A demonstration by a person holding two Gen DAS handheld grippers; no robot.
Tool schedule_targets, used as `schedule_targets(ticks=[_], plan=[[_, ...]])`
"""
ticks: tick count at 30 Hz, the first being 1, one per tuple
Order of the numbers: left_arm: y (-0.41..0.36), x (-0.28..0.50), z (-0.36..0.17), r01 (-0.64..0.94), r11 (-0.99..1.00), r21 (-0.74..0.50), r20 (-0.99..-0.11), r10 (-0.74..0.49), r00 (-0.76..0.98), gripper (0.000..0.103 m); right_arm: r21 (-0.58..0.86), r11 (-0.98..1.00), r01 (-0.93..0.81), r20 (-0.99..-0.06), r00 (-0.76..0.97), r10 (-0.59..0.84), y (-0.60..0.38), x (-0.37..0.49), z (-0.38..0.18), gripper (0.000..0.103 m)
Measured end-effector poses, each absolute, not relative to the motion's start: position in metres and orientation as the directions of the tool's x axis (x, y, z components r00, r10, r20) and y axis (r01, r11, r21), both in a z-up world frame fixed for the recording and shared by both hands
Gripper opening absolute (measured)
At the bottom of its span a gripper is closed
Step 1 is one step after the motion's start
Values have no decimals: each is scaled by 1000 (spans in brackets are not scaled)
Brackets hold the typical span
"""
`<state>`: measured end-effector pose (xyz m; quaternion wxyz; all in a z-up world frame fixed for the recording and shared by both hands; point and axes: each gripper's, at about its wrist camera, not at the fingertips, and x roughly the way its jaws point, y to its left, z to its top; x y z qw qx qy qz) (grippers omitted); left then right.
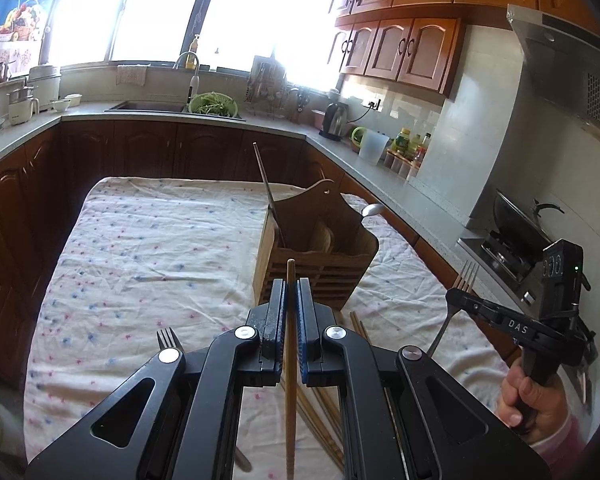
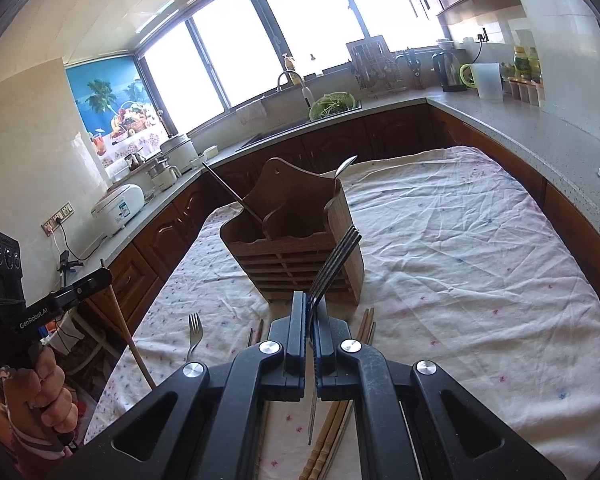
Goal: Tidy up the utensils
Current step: 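Lift the chopstick and fork and lower both into the wooden holder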
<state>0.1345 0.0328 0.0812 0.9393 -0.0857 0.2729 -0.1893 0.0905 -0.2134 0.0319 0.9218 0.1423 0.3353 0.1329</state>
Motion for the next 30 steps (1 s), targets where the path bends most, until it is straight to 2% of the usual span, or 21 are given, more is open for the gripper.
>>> schedule_targets(ticks=[19,30], plan=[[35,134,97,321,906,-277,-415,-414,810,4,350,922,-166,-558,754,348,-212,100,40,3],[27,162,136,344,900,-268,-295,-417,860,4,347,917,-196,-492,795,356,-210,132,67,3]])
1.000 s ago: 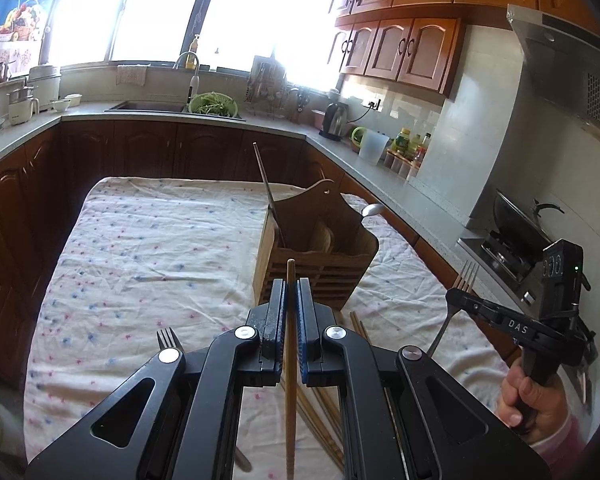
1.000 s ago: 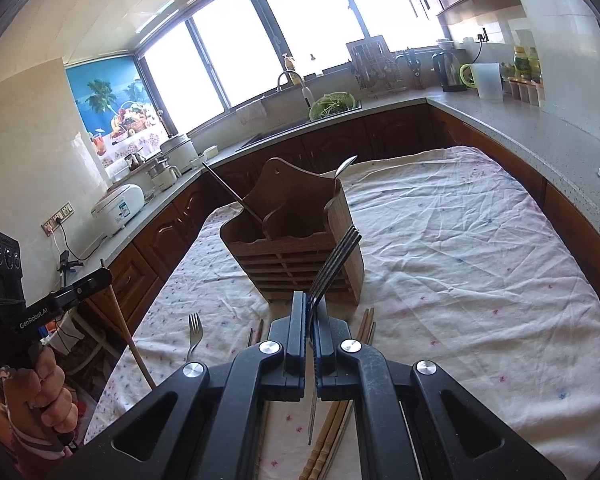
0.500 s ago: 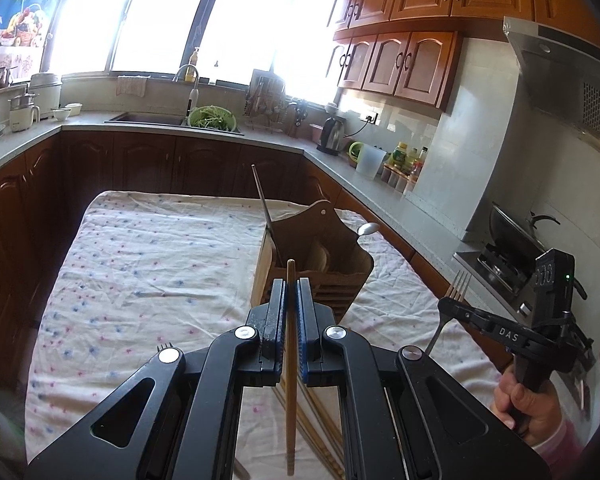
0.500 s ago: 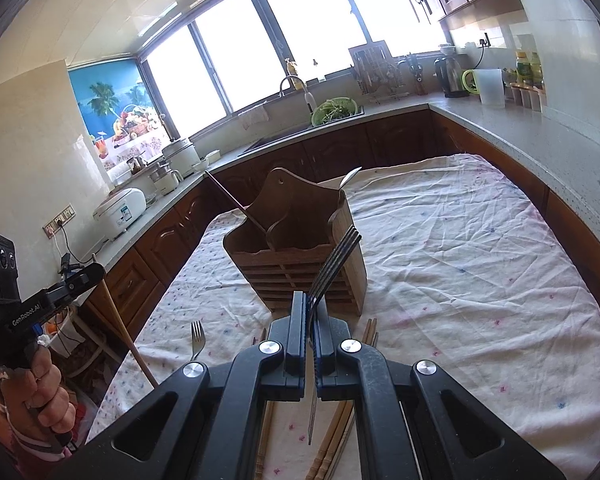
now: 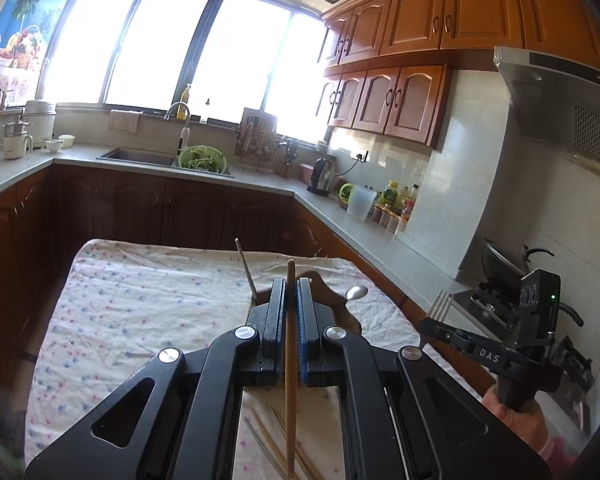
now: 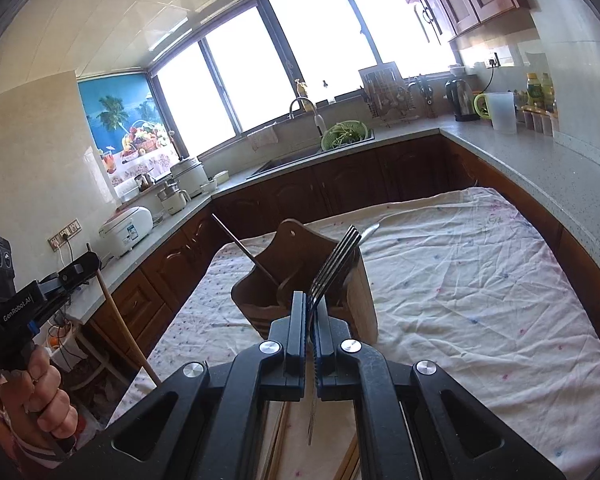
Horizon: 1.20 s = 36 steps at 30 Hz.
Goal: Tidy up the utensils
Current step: 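Lift the chopstick and fork and lower both into the wooden holder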
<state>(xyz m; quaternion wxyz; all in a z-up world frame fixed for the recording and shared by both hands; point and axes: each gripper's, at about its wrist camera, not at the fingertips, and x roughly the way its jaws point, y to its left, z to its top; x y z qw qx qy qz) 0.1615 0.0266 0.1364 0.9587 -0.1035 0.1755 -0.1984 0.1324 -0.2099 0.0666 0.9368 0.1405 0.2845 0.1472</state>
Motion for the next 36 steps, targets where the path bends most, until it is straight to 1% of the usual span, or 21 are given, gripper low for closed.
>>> schedule_targets(ticks=[4,9,13,16,19,24,31,36], plan=[[22,179,157,348,906,-241,-232,-402,886,4,339,918,-204,-454,820,349,-210,153,82,3],[18,206,178,344,909,-237,-164,-386,908,4,324,924,-204,-416,846,333,-210,181,98,3],[17,231,183,323,908,-266,-120,-364,924,4,316,928,-198,-402,857,321,-207,203,100,2],[16,247,177,292,916,-276,-99,-329,939,4,314,928,-199,-404,857,320,-203,219,94,3],[16,262,163,262,921,-288,-110,-303,947,4,304,932,-200,-420,850,319,-195,231,82,2],[15,274,131,254,919,-302,-128,-303,944,4,284,936,-210,-454,830,324,-182,238,55,3],[3,278,93,256,924,-285,-189,-316,930,4,272,940,-208,-517,792,325,-173,239,18,3],[3,279,75,259,923,-286,-231,-328,916,5,280,940,-197,-540,777,324,-177,236,5,3]])
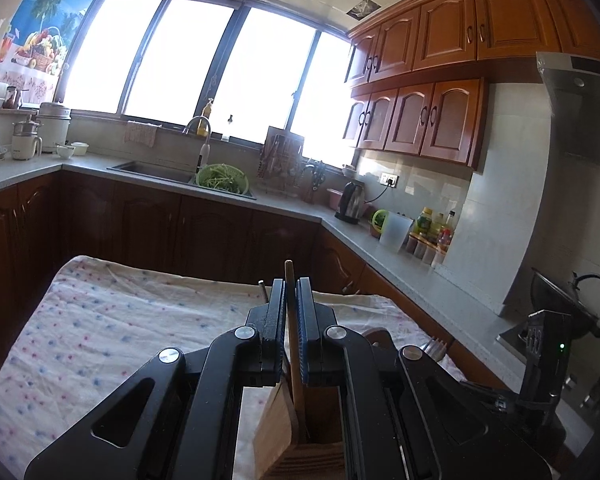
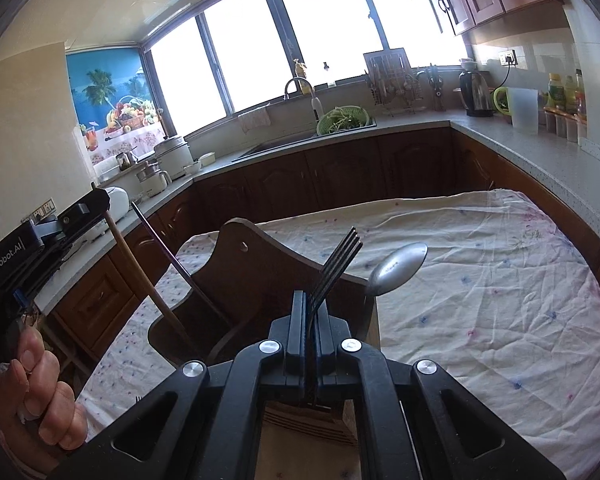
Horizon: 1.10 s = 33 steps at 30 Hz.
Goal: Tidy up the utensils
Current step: 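Lift the chopstick and fork and lower both into the wooden holder, then open both tools to release the chopstick and fork in the holder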
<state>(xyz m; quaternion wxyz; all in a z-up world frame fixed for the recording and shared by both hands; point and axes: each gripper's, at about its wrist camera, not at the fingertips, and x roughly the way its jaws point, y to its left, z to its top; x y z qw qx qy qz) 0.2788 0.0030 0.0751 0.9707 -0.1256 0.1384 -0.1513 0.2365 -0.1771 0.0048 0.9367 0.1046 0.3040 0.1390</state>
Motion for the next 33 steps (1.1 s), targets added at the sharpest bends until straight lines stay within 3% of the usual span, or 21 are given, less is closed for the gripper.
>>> schedule_targets(ticks=[10,13,18,20,21,24,26,29,33], plan=[[2,277,78,263,923,-279,-250,-335,908,5,312,931,-191,-559,755,342,-184,242,7,3],[1,278,79,258,925,-277,-264,-332,906,6,326,926,-190,-560,750,351,-185,243,8,8],[2,274,82,262,920,-292,-274,-343,899,24,335,924,-184,-557,752,352,-187,240,13,11],[4,270,84,256,920,-296,-270,-338,901,41,342,923,-179,-548,759,351,-190,236,17,27],[6,267,85,253,920,-299,-266,-335,904,44,344,922,-176,-543,764,349,-191,234,19,32],[10,259,88,247,919,-306,-266,-332,905,49,350,924,-157,-525,784,332,-198,226,25,36],[13,253,88,236,920,-313,-270,-324,907,62,359,922,-146,-512,795,326,-203,220,28,46],[20,243,86,214,922,-322,-285,-310,907,74,370,920,-130,-491,813,312,-210,212,33,54],[29,229,81,178,928,-328,-313,-284,906,81,392,911,-125,-467,826,314,-220,197,38,66]])
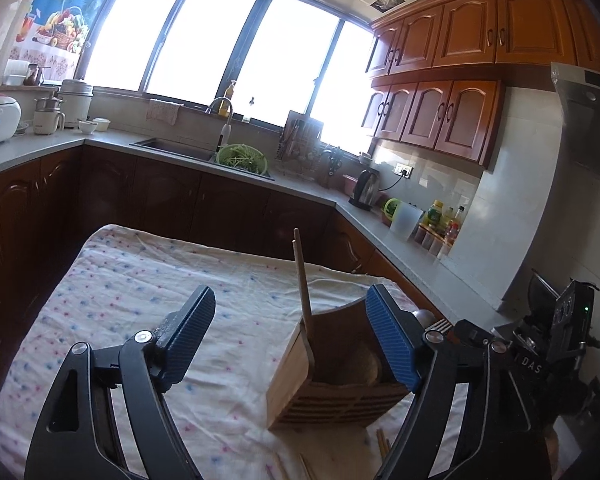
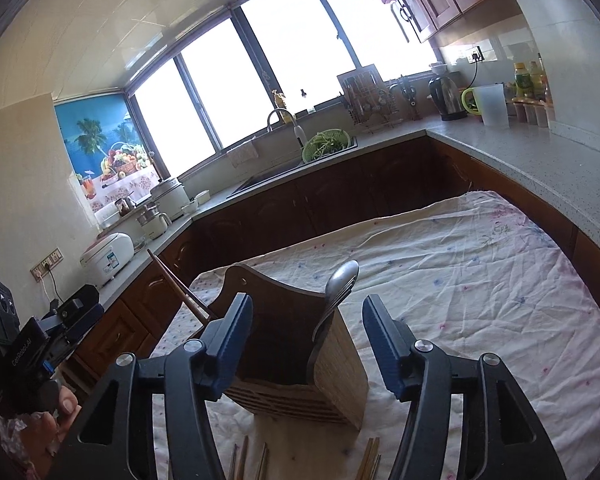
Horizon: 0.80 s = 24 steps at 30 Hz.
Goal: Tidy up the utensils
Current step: 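Open both tools to release the chopstick and fork in the holder, then withdraw both tools from the holder back toward the remaining chopsticks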
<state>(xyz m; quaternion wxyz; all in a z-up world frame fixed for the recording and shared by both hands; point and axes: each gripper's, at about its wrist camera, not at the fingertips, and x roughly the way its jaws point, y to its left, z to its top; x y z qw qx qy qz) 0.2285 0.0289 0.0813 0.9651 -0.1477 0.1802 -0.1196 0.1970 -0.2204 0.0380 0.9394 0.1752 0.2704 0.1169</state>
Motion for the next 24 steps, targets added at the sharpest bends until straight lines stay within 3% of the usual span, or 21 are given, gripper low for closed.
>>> schedule_targets(ticks=[7,17,24], plan=[[44,202,63,122,931,-344,-374,-255,892,88,413,901,-135,-448,831,330,-229,164,37,88],[59,161,26,60,930,-363,-471,-238,849,88,372,921,-115,-453,844,288,-232,96,23,101],[50,134,9,69,939,-338,-511,-245,824,88,264,958,-115,-459,859,229,-221,57,15,103]])
